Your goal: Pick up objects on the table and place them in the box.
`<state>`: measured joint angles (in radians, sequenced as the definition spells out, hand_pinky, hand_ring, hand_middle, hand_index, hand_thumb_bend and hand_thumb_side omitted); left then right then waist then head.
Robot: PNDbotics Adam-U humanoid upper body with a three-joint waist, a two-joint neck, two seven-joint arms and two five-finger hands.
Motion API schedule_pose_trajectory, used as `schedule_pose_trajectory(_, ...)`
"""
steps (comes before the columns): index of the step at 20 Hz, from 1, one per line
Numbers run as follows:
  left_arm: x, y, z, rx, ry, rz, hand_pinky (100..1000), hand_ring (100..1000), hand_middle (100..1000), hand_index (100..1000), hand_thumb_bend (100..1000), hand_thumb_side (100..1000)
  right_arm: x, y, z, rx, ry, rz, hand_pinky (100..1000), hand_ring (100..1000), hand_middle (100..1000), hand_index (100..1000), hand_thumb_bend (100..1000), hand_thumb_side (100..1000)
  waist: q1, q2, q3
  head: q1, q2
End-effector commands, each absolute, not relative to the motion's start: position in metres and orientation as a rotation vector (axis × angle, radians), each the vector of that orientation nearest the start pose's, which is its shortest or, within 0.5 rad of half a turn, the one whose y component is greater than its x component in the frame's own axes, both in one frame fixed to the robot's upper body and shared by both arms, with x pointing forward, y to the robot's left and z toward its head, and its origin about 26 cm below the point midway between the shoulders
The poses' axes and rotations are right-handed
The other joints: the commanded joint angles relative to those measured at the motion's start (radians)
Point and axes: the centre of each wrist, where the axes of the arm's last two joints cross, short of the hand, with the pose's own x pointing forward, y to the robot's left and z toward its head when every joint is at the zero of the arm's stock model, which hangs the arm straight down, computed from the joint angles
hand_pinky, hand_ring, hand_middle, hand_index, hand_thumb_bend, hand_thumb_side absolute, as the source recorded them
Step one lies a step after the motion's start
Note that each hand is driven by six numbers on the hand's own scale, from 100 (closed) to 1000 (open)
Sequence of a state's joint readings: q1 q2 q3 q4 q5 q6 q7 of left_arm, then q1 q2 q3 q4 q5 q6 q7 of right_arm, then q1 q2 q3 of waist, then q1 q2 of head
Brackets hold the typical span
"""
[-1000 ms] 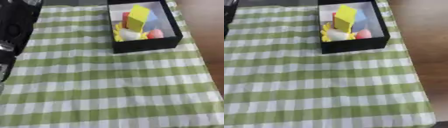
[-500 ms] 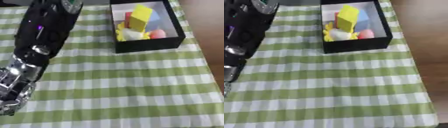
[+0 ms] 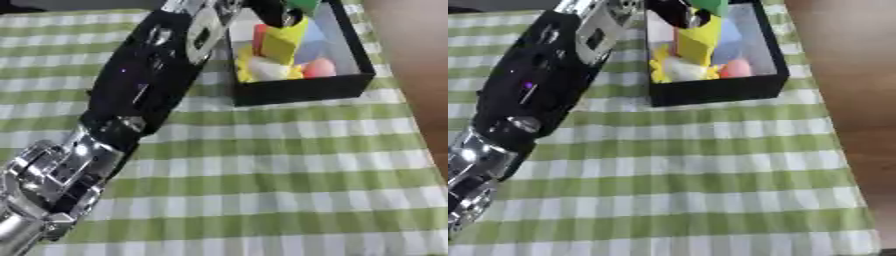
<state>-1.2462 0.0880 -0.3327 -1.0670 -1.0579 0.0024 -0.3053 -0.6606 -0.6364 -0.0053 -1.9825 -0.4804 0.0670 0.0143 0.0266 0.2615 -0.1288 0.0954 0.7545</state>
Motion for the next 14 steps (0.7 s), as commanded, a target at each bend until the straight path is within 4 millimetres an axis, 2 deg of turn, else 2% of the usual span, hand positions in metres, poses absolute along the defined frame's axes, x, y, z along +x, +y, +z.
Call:
schedule_pose_trajectory(1, 0.444, 0.032, 0.293, -1.382, 2.416, 2.262, 746, 691, 611, 634, 454, 100, 0.298, -0.268, 0.343, 0.172, -2.491, 0.553, 932, 726, 596, 772, 100, 272, 0.004, -0.043, -0.003, 0.007, 0.001)
schedule_pose_trajectory(8, 0.457, 0.033, 0.267, -1.38, 2.14, 2.538, 803, 746, 675, 680, 423, 100, 0.298, -0.269, 0.342, 0.171, -2.487, 0.547, 932, 726, 595, 771, 100, 279, 0.003, -0.042, -0.002, 0.006, 0.003)
schedule_pose_trajectory(10, 0.458, 0.034, 0.268, -1.371, 2.092, 2.575, 829, 784, 746, 767, 445, 100, 0.298, -0.269, 0.342, 0.17, -2.486, 0.545, 932, 726, 595, 771, 100, 278, 0.002, -0.042, -0.002, 0.006, 0.003)
schedule_pose_trajectory(12, 0.457, 0.035, 0.272, -1.371, 2.067, 2.598, 890, 884, 859, 888, 508, 108, 0.298, -0.269, 0.342, 0.169, -2.486, 0.544, 932, 726, 595, 771, 100, 278, 0.002, -0.042, -0.001, 0.006, 0.004)
schedule_pose_trajectory(13, 0.455, 0.036, 0.274, -1.376, 2.065, 2.601, 890, 884, 859, 888, 518, 113, 0.298, -0.269, 0.341, 0.168, -2.486, 0.544, 932, 726, 595, 771, 100, 280, 0.002, -0.042, -0.001, 0.005, 0.004)
schedule_pose_trajectory(14, 0.454, 0.037, 0.277, -1.387, 2.073, 2.594, 917, 918, 897, 940, 590, 293, 0.298, -0.27, 0.341, 0.168, -2.485, 0.543, 932, 725, 595, 771, 100, 283, 0.002, -0.042, -0.001, 0.005, 0.004)
